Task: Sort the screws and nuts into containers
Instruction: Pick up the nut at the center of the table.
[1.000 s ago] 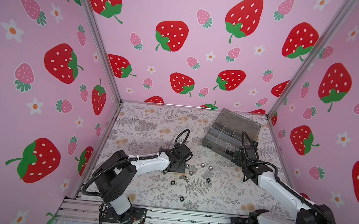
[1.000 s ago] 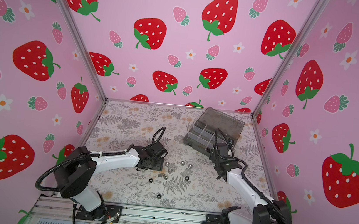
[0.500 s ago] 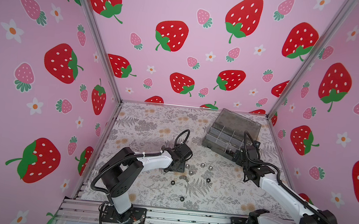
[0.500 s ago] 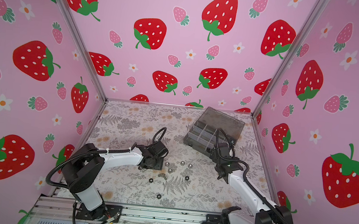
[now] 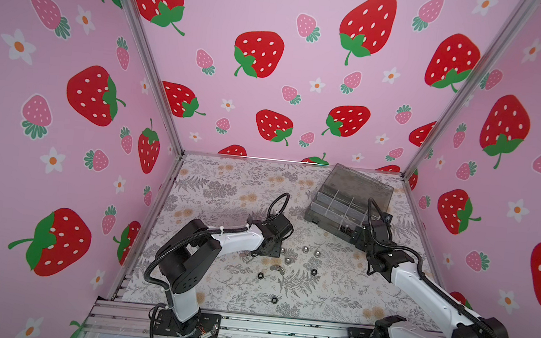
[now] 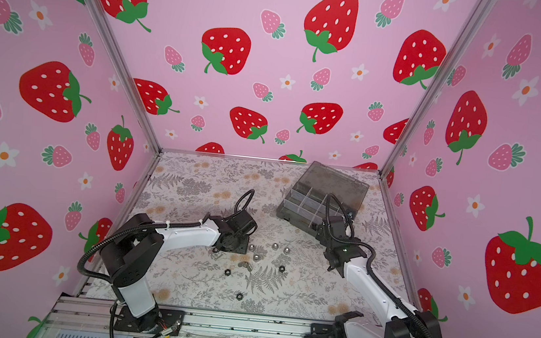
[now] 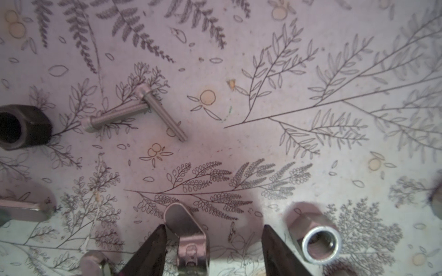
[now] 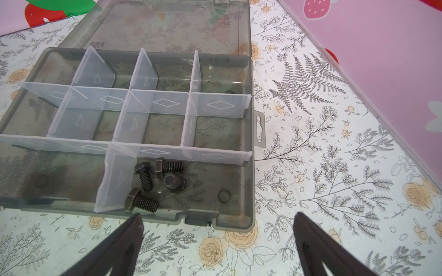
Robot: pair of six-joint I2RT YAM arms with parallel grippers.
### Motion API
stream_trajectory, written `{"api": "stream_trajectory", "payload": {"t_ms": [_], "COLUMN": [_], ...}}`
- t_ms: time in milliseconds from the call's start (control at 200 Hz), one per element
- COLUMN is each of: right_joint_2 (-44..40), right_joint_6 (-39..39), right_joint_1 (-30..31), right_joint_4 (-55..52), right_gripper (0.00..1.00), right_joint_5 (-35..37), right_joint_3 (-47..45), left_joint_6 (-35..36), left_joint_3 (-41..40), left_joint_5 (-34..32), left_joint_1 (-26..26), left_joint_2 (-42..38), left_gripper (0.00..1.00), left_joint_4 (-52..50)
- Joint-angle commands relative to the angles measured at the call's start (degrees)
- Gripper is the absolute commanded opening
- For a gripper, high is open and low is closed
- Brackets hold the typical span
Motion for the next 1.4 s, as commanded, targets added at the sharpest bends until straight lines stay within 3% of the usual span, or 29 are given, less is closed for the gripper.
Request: {"api": "stream_trajectory", "payload": {"t_ms": [0,986,1396], "right_joint_2": [0.01,0.73,0.35], "right_joint_6": [1.59,1.54,2.0], "right_joint_1": [-0.36,-0.37,-0.35], "right_joint_4": [-0.15,-0.3,-0.32], "right_gripper": [1.0,1.0,1.0], "right_joint_5": [-0.09,-0.23,-0.33], "right_joint_3": [-0.33,0.82,0.99], "left_joint_6": [0.16,1.69,4.5], "left_joint_3": [1.37,1.99,5.25], "left_joint_5": [-0.76,-3.43,-5.62], "left_joint_1": [0.17,0.17,0.17], "left_joint_2": [-0.18,0.05,-0.86], "left_gripper": [0.64,0.19,0.13], "left_joint_4": [-3.09,-5.22,-4.92]}}
